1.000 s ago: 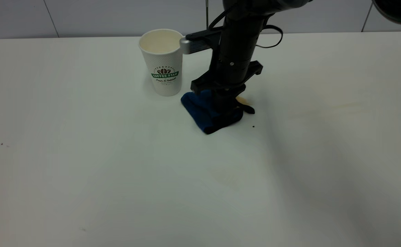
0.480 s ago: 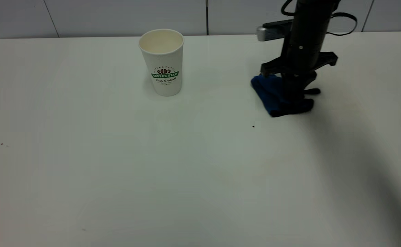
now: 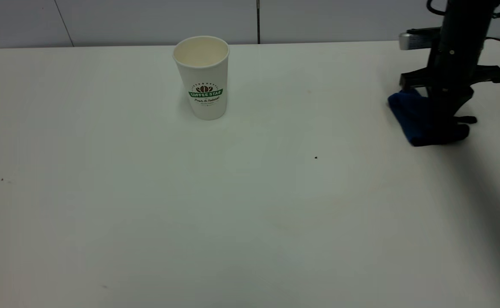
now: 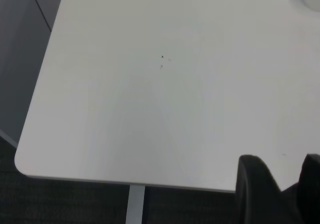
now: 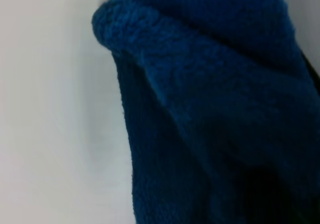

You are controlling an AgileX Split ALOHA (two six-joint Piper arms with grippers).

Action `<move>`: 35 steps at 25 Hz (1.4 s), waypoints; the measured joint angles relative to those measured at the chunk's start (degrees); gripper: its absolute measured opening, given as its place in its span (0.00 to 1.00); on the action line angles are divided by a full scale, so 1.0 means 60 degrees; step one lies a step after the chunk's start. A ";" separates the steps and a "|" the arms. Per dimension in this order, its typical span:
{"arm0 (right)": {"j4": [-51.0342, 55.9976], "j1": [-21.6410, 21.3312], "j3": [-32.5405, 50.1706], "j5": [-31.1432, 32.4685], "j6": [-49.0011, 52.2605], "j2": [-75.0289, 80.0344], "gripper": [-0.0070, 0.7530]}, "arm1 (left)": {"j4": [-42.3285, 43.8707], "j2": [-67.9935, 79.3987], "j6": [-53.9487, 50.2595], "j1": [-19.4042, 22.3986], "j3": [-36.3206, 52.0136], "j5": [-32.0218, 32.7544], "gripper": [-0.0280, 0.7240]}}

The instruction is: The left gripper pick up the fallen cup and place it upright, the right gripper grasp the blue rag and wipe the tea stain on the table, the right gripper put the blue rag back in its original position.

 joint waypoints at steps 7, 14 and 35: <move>-0.0090 -0.0493 0.0000 0.0047 -0.0032 0.0000 0.15 | 0.0000 0.0000 0.0000 0.0000 0.0000 0.0000 0.35; -0.0032 -0.0493 -0.0395 0.0887 -0.0643 -0.0010 0.77 | 0.0000 0.0000 0.0000 0.0000 0.0000 0.0000 0.35; 0.0406 -0.0213 0.5097 0.1415 -0.1244 -0.7099 0.88 | 0.0000 0.0000 0.0000 0.0000 0.0000 0.0000 0.35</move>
